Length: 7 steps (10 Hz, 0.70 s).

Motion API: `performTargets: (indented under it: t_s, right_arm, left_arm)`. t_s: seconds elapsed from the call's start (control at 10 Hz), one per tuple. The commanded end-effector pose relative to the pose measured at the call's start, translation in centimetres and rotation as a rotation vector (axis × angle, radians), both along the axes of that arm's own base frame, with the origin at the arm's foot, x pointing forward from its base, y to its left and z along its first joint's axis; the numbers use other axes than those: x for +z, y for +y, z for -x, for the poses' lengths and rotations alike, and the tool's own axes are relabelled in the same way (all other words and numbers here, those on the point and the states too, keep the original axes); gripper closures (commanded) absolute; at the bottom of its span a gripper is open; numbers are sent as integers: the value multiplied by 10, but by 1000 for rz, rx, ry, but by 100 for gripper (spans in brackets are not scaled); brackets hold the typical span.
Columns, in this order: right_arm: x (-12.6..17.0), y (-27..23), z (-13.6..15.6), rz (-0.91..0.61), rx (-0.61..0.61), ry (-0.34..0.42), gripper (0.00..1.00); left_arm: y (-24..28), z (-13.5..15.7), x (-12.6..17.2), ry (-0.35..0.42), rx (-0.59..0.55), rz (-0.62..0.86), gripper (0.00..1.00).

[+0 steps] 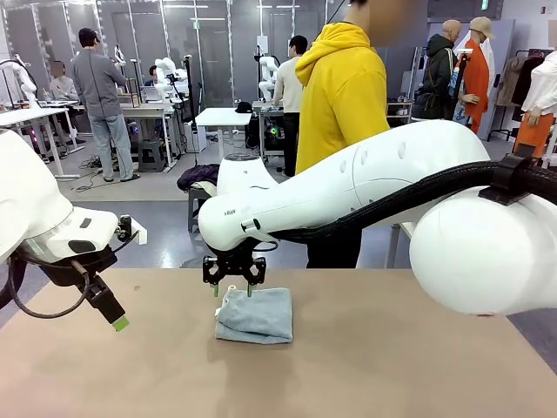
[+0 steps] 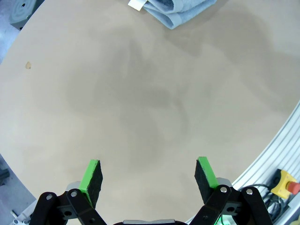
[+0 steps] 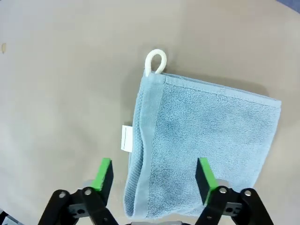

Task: Fold the towels and place them in the basket.
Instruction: When a person lays out a Towel with hook on the table, fold it in half twice.

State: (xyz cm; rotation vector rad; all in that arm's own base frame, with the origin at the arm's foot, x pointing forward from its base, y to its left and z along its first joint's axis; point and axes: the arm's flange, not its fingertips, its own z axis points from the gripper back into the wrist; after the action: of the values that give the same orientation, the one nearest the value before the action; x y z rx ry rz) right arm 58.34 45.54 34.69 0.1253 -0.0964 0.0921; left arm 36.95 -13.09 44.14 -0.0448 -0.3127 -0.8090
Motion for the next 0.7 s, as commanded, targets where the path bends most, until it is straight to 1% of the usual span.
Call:
performTargets:
  t_s: [0.0, 0.3, 0.4, 0.6]
  right_arm:
    - [5, -3, 4, -12, -22, -2, 0]
    - [9, -5, 4, -3, -25, 4, 0]
    - [3, 0, 0, -4, -2, -2, 0]
    - [3, 0, 0, -4, -2, -2, 0]
  left_arm:
    - [-3, 0, -1, -5, 14, -3, 0]
    - [-3, 0, -1, -5, 14, -3, 0]
    - [-3, 0, -1, -5, 14, -3, 0]
    - [-3, 0, -1, -5, 14, -3, 0]
